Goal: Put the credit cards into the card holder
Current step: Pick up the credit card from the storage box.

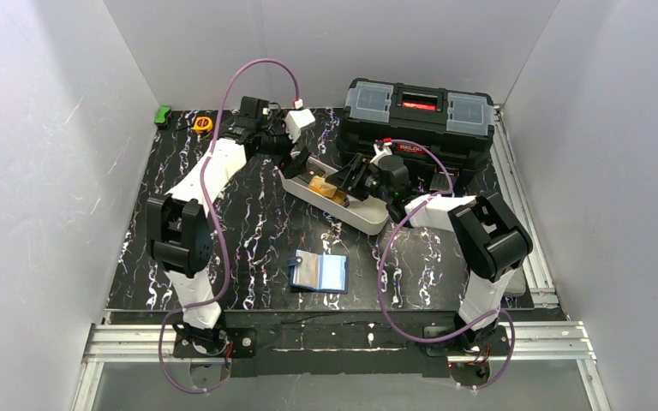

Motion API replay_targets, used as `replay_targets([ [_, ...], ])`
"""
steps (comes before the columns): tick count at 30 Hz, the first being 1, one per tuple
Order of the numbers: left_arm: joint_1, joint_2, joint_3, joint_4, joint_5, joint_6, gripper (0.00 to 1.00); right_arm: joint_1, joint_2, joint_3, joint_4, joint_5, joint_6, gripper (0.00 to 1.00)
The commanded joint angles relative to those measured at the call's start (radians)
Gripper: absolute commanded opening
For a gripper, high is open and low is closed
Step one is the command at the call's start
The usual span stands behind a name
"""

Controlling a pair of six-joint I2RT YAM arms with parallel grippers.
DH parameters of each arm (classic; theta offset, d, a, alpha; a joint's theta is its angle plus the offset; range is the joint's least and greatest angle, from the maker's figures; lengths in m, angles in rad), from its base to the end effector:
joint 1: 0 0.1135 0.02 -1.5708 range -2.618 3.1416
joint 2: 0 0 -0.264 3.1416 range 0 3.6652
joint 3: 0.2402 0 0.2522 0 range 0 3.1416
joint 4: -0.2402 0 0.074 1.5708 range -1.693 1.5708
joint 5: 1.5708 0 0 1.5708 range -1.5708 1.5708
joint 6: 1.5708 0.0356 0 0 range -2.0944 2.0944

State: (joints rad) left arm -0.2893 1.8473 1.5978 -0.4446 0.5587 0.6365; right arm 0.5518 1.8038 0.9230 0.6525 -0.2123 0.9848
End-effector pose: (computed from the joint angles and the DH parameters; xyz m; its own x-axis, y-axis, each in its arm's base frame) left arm 0.4013 -0.1391 0.2985 -0.1171 0.5607 -0.8197 0.8730 0.4516 0.1842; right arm 0.3274 0.2104 0.1950 -0.6792 0.5383 -0.4989 -0.2195 0.4997 0.8379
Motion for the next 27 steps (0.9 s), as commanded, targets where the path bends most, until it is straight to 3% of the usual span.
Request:
replay_targets([
  [1, 0.005, -0.077, -0.010, -0.029, 0.051, -0.020, 0.99, 0.008, 0.009, 0.049, 0.008, -0.001, 0.003, 0.65],
  [11, 0.007, -0.083, -0.046, -0.029, 0.047, -0.005, 0.99, 0.008, 0.026, 0.050, 0.118, -0.035, 0.028, 0.53],
  [21, 0.011, -0.094, -0.057, -0.028, 0.052, -0.002, 0.99, 0.008, 0.070, 0.086, 0.064, -0.027, 0.042, 0.34],
  [27, 0.014, -0.100, -0.062, -0.028, 0.054, -0.001, 0.99, 0.010, 0.080, 0.094, 0.049, -0.016, 0.042, 0.32],
])
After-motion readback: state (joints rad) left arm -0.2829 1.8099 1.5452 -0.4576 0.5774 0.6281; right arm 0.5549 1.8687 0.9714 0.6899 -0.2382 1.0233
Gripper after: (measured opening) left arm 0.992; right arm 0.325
